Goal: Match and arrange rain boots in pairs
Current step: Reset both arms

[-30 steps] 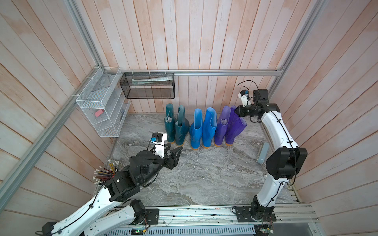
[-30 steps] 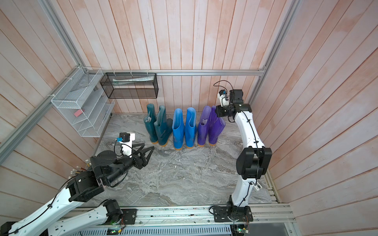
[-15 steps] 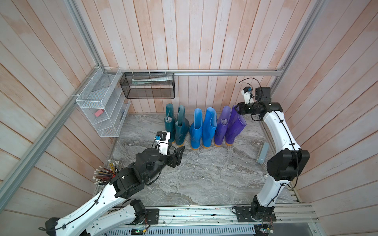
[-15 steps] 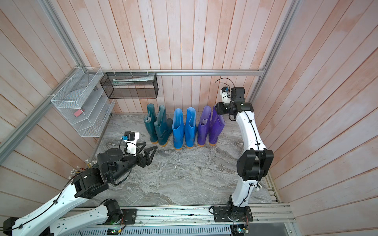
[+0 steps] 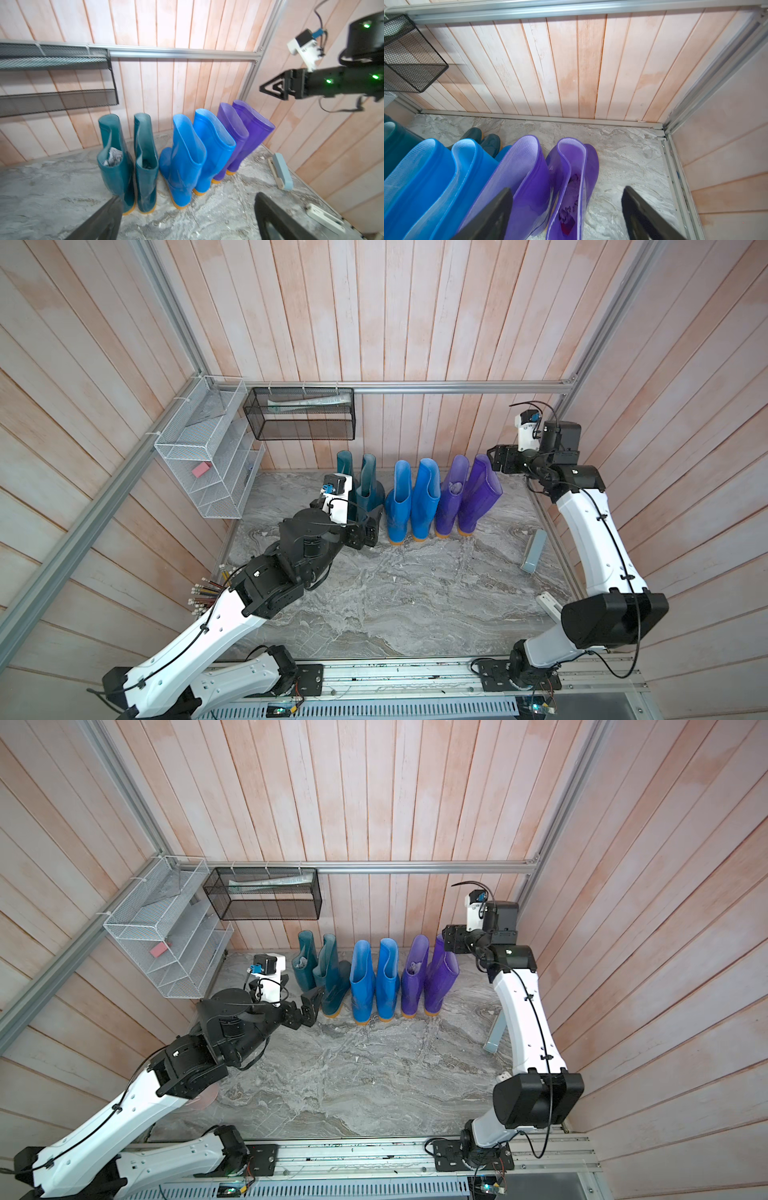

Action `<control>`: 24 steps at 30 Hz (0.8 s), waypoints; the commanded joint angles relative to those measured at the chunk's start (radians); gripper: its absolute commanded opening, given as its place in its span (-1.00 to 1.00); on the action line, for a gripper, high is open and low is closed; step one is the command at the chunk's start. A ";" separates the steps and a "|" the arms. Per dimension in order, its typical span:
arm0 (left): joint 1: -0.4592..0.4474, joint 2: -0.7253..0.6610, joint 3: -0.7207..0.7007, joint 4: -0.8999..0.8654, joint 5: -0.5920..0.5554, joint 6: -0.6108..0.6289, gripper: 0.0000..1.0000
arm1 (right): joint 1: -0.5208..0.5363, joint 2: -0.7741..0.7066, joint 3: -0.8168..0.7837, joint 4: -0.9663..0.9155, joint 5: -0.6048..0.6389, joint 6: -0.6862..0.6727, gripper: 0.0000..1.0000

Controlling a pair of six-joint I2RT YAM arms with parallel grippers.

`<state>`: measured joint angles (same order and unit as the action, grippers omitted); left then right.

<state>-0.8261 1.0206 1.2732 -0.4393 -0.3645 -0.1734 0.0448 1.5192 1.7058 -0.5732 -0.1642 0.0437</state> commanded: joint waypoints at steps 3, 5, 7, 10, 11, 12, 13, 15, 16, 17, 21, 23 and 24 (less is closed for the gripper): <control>0.133 0.073 0.111 -0.004 0.078 0.045 1.00 | -0.028 -0.114 -0.140 0.117 0.021 0.028 0.90; 0.199 0.093 0.143 -0.024 0.152 0.020 1.00 | -0.049 -0.163 -0.213 0.154 0.002 0.053 0.96; 0.246 0.098 0.149 -0.029 0.191 0.004 1.00 | -0.074 -0.213 -0.284 0.194 -0.007 0.080 0.96; 0.329 0.093 0.136 -0.039 0.245 -0.027 1.00 | -0.121 -0.287 -0.385 0.237 -0.021 0.119 0.96; 0.362 0.089 0.129 -0.041 0.263 -0.036 1.00 | -0.137 -0.310 -0.419 0.248 -0.023 0.129 0.96; 0.389 0.085 0.115 -0.040 0.277 -0.045 1.00 | -0.150 -0.331 -0.445 0.255 -0.023 0.138 0.96; 0.419 0.077 0.098 -0.036 0.285 -0.055 0.99 | -0.167 -0.356 -0.475 0.264 -0.026 0.147 0.96; 0.470 0.062 0.053 -0.022 0.292 -0.063 1.00 | -0.196 -0.401 -0.539 0.288 -0.037 0.158 0.96; 0.498 0.055 0.027 -0.015 0.294 -0.072 1.00 | -0.207 -0.428 -0.574 0.307 -0.042 0.161 0.96; 0.526 0.051 0.003 -0.008 0.308 -0.082 1.00 | -0.217 -0.454 -0.609 0.322 -0.036 0.166 0.96; 0.617 0.033 -0.106 0.034 0.351 -0.123 1.00 | -0.244 -0.507 -0.704 0.340 0.005 0.186 0.96; 0.640 0.021 -0.181 0.072 0.337 -0.145 1.00 | -0.251 -0.520 -0.755 0.358 0.015 0.189 0.96; 0.647 0.018 -0.212 0.087 0.326 -0.152 0.99 | -0.253 -0.525 -0.776 0.368 0.023 0.192 0.96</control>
<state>-0.1974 1.0561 1.1206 -0.4084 -0.0559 -0.2817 -0.1982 1.0042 0.9768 -0.2550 -0.1703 0.2115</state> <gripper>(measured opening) 0.998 0.981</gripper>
